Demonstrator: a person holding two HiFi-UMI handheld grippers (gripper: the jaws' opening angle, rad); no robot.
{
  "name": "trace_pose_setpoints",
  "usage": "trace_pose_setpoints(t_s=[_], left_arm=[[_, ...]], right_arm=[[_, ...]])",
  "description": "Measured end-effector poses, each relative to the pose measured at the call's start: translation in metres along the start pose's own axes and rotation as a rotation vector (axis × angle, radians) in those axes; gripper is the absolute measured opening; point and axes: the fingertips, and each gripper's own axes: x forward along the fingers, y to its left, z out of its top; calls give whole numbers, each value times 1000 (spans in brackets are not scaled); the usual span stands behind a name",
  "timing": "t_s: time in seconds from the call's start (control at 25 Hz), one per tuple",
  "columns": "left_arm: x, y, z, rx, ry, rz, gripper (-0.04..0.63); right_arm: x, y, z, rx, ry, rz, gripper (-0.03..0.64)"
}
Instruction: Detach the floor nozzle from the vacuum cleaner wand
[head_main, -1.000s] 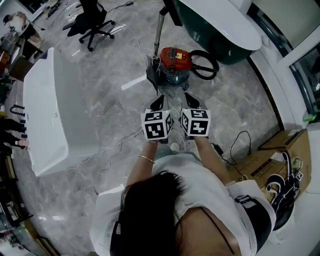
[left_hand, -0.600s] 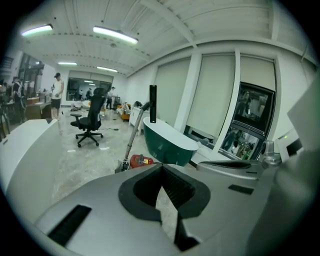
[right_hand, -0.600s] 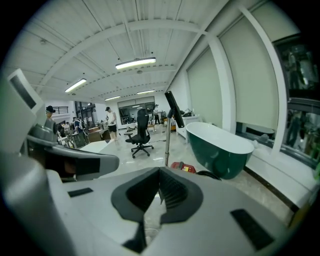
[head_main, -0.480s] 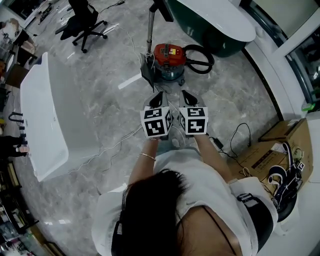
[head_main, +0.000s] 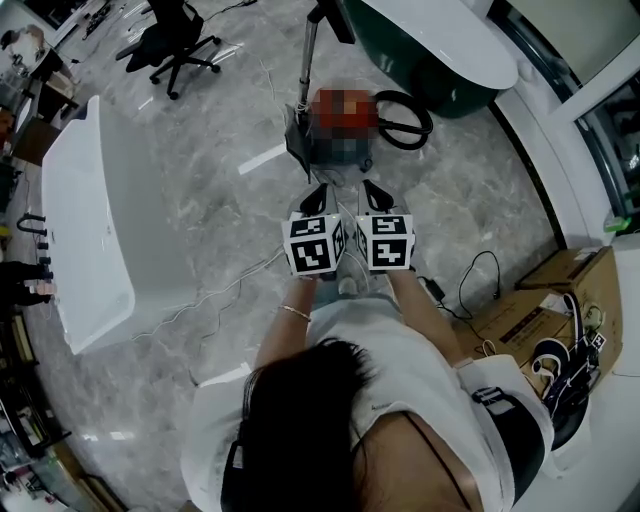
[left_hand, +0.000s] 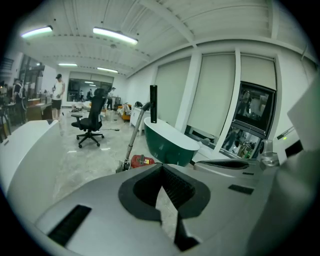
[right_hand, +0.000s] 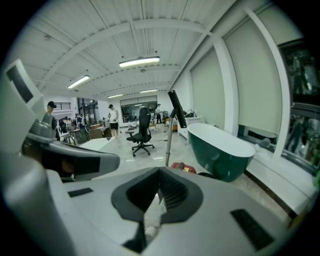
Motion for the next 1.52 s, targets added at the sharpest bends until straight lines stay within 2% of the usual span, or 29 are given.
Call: trace_pose_setpoints(t_s=[0.72, 1.52], left_arm=[[19, 19, 14, 16, 1, 11, 3], [88, 50, 53, 9, 24, -6, 3]], right_arm=[[29, -1, 13, 16, -3, 7, 14], [105, -18, 48, 49, 7, 13, 14]])
